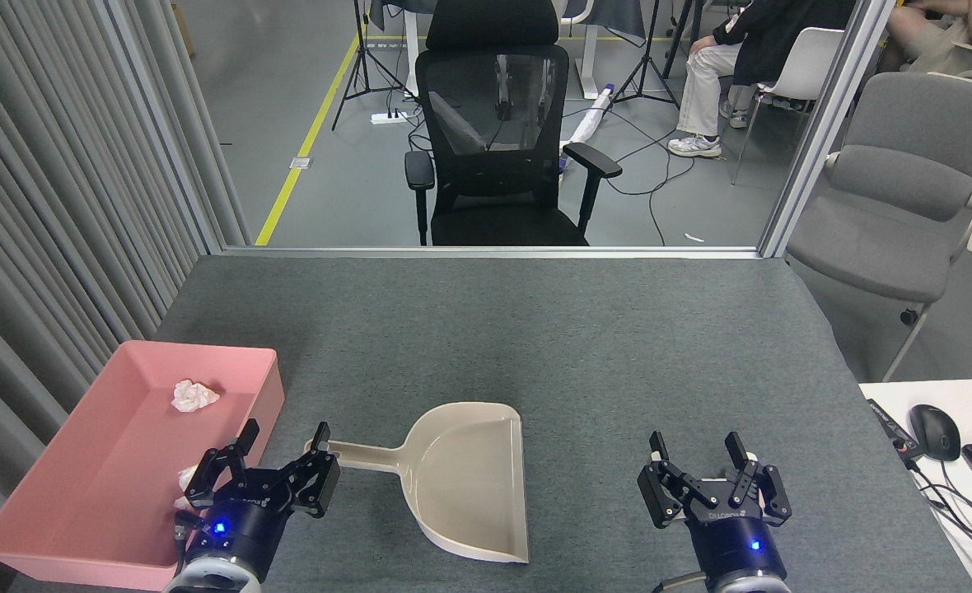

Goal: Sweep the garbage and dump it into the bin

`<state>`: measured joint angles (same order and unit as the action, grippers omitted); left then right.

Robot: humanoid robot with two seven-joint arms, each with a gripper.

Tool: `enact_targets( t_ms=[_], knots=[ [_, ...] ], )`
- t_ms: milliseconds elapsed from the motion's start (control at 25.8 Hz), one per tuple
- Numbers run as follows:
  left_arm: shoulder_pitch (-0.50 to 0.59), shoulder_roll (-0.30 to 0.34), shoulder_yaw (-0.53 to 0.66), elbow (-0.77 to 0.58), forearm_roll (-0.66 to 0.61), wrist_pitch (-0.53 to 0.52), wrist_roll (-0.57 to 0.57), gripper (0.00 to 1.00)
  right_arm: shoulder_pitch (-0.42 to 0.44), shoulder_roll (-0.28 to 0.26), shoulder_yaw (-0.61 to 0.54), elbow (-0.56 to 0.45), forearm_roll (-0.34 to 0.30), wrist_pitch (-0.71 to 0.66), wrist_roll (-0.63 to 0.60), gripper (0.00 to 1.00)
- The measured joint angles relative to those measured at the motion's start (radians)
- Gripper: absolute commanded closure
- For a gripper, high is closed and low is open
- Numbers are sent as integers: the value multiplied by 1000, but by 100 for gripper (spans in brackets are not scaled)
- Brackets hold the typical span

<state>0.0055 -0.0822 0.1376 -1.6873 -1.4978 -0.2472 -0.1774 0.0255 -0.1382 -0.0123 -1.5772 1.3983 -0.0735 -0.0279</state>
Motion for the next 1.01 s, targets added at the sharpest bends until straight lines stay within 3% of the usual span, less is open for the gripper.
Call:
enact_targets(
  t_ms=[1006],
  knots=[
    [1, -11, 5, 9, 63, 4, 143, 2, -19, -5, -8, 0, -1, 4, 0, 0]
  ],
)
